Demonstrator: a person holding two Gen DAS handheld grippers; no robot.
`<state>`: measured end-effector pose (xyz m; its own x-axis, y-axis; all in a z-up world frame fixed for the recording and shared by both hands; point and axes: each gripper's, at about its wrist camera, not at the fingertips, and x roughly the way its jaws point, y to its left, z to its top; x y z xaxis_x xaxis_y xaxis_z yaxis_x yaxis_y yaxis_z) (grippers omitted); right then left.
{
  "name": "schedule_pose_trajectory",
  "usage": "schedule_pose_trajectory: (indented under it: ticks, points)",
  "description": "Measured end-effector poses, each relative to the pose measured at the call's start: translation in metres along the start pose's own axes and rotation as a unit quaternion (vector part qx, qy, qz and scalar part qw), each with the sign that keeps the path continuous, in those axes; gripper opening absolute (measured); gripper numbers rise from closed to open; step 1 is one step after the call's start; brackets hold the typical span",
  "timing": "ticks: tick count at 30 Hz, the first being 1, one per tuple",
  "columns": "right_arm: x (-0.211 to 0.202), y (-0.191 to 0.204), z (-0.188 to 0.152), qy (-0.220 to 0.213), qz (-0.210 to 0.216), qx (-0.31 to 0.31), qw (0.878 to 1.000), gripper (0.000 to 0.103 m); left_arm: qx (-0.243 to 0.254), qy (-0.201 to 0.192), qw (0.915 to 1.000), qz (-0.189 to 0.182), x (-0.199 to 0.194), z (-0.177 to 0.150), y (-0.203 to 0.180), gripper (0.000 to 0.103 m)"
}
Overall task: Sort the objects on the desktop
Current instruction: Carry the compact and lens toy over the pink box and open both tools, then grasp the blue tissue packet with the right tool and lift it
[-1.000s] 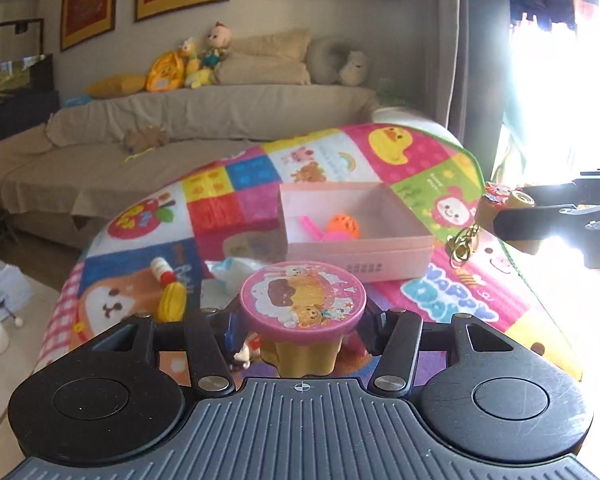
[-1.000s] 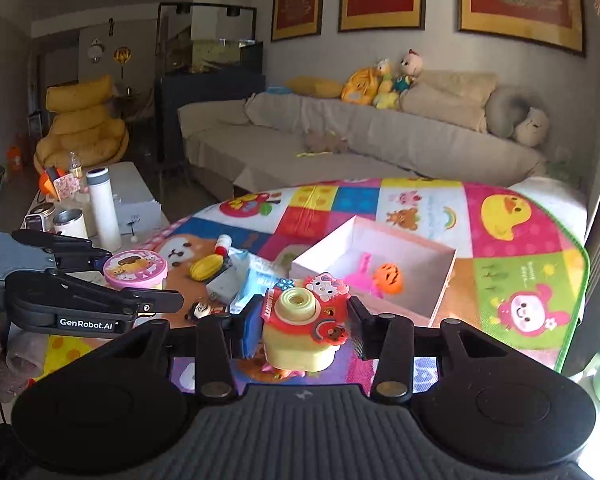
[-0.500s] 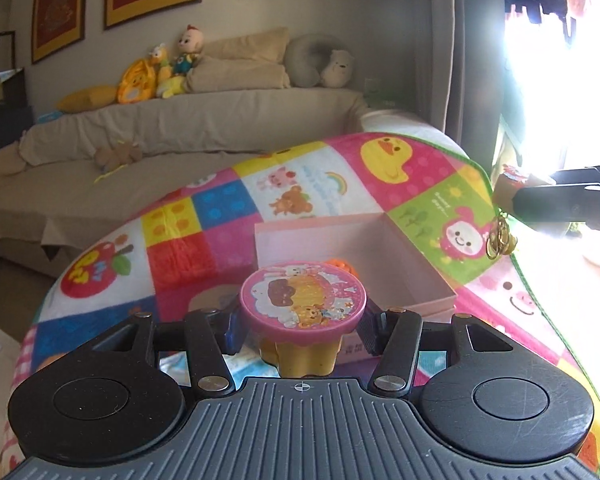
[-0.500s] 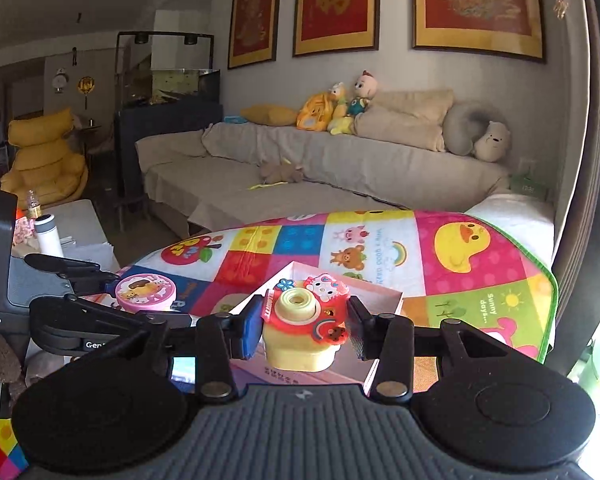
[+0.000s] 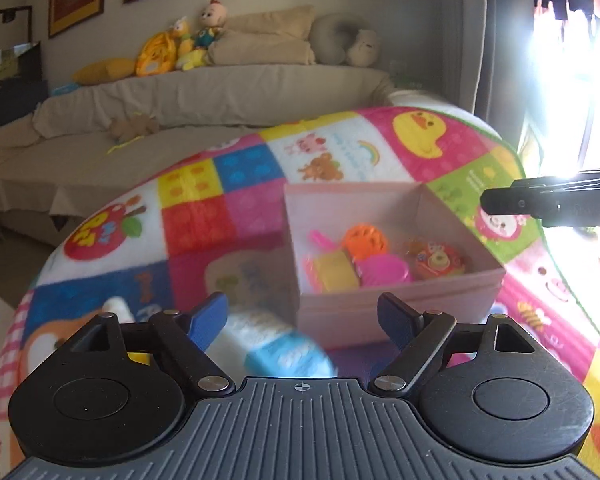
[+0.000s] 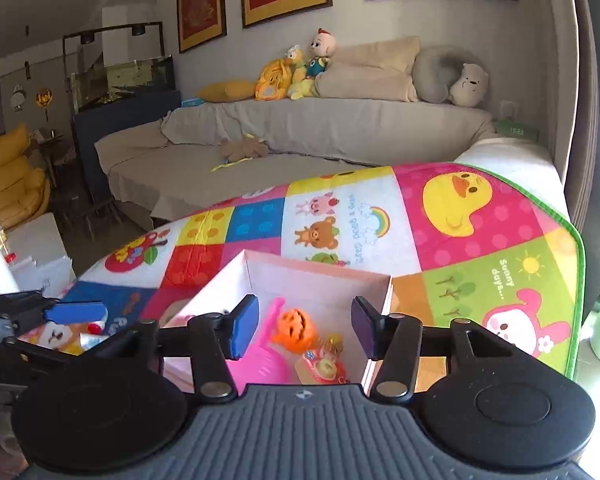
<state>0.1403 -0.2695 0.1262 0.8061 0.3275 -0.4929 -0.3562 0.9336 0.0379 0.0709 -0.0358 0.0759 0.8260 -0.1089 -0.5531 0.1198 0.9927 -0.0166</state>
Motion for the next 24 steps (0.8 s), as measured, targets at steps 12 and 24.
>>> schedule_pose_trajectory:
  ticks: [12,24]
  points:
    - [0.002,0.084,-0.068,0.086,0.085,-0.100,0.988,0.064,-0.042,0.045,0.9937,0.093,-0.034,-0.082,0.052,0.096]
    - [0.068,0.141,-0.043,0.131,0.132,-0.060,0.981,0.078,-0.068,0.046,0.9947,0.063,-0.056,-0.110,0.063,0.099]
